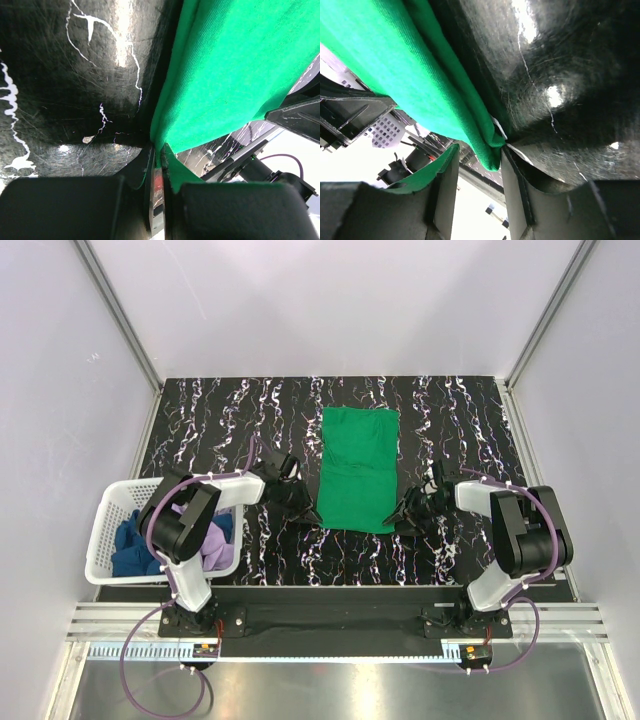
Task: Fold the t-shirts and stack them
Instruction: Fold the tshirt
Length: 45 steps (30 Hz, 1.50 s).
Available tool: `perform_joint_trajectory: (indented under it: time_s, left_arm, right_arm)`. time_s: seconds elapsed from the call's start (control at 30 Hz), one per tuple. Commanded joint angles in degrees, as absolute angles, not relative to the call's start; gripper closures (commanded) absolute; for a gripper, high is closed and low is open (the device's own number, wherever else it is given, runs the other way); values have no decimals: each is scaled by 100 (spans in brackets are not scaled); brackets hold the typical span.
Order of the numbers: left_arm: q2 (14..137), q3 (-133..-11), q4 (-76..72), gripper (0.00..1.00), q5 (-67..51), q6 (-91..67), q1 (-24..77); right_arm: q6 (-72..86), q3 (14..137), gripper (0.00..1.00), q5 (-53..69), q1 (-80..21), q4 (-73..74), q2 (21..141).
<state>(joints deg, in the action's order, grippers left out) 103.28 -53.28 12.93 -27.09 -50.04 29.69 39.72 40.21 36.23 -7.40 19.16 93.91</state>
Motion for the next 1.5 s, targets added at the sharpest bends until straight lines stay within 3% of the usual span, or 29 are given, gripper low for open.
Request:
perform_joint_trajectory:
  time_s: [0.0,0.37,0.5,0.53,0.57,0.93,1.2,1.47]
  left_arm:
    - [10538,-5326,1608,100,-2250,-4737,2962]
    - [10547,-5309,1608,100,-2294,-4702,2962]
    - [10547,-5309,1608,100,-2355,-4676,2962]
    - [10556,-5335,1643,100,-2355,-4632,2962]
    - [10556,-5352,1652,100,-2364,-4606,2962]
    - [9239,-5116,2470,100,-1714,-4096,3454]
    - [7912,-4097,2531,100,-1529,-4570,4235]
    - [6874,-3894,2988,100,-1231,-5194,5062]
  right_arm:
    - [3700,3841,54,2426,-738,2013,9475]
    - [3875,4139,59,2171,-738,2232,9659]
    - [3867,4236,77,2249,-738,2197,9808]
    - [3876,4236,97,2276,-738,2180,9835]
    - [3832,4245,100,2329,-756,2162,9852]
    - [3884,3850,100,2425,-1301,2698,8219]
    - [4341,3156,100,2540,-1775,3330,6628]
    - [4658,2979,100,2531,-2127,4508,4977]
